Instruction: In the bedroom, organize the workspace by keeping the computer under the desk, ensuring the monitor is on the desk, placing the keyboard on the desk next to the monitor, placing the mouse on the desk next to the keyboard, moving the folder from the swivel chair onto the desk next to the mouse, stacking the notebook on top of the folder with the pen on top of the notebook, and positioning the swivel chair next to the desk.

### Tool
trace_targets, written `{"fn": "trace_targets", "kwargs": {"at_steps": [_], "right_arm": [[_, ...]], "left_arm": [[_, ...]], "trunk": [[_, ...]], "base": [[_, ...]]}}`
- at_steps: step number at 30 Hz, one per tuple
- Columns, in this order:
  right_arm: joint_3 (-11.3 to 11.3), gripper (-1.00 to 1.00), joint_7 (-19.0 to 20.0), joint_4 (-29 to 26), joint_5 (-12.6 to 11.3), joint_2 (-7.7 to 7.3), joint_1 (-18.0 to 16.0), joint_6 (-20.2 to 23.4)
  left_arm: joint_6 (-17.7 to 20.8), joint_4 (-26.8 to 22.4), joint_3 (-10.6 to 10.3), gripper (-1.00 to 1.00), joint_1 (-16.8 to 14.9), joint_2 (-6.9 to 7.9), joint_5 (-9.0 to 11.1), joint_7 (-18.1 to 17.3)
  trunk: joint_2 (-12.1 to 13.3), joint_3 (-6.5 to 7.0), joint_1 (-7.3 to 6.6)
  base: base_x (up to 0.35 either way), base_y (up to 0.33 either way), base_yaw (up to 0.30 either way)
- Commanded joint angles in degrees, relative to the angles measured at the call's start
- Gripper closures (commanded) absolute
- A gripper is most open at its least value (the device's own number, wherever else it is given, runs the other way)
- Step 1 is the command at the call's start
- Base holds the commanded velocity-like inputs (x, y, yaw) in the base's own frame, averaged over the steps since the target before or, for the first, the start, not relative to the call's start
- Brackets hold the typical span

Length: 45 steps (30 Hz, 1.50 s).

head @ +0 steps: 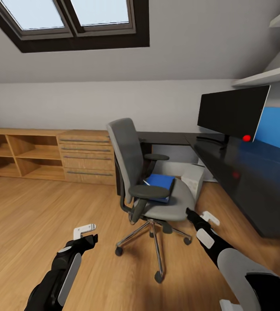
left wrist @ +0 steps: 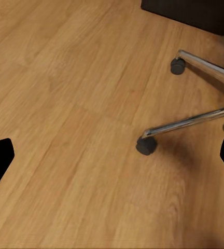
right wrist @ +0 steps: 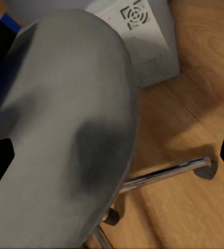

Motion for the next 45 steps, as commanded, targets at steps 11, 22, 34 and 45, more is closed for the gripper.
{"fn": "trace_targets", "kwargs": {"at_steps": [11,22,34,45], "right_arm": [[-0.09,-1.0,0.02,-0.01,-5.01,-1.19,-0.03,-0.15],[-2.7,-1.0,-0.19,0.08,-5.28,-2.53,-0.03,0.32],[-3.07,-1.0,-0.27,0.05,-6.45,-3.38,-0.03,3.84],[-4.59,-1.0,-3.1,0.05,-6.73,-4.83,-0.03,7.18]], "left_arm": [[0.21,0.08,0.05,-1.0,-0.03,-0.03,0.53,0.45],[0.21,0.08,0.04,-1.0,-0.03,-0.03,0.55,0.45],[0.16,-1.04,0.05,-1.0,-0.03,0.41,0.61,0.24],[0.13,-1.38,0.13,-1.0,-0.03,0.66,0.62,0.22]], "trunk": [[-0.02,-0.06,0.01],[-0.02,-0.06,0.01],[-0.02,-0.06,0.01],[-0.02,-0.06,0.01]], "base": [[0.184,0.0,0.0],[0.151,0.0,0.0],[0.15,0.0,0.0],[0.176,0.0,0.0]]}}
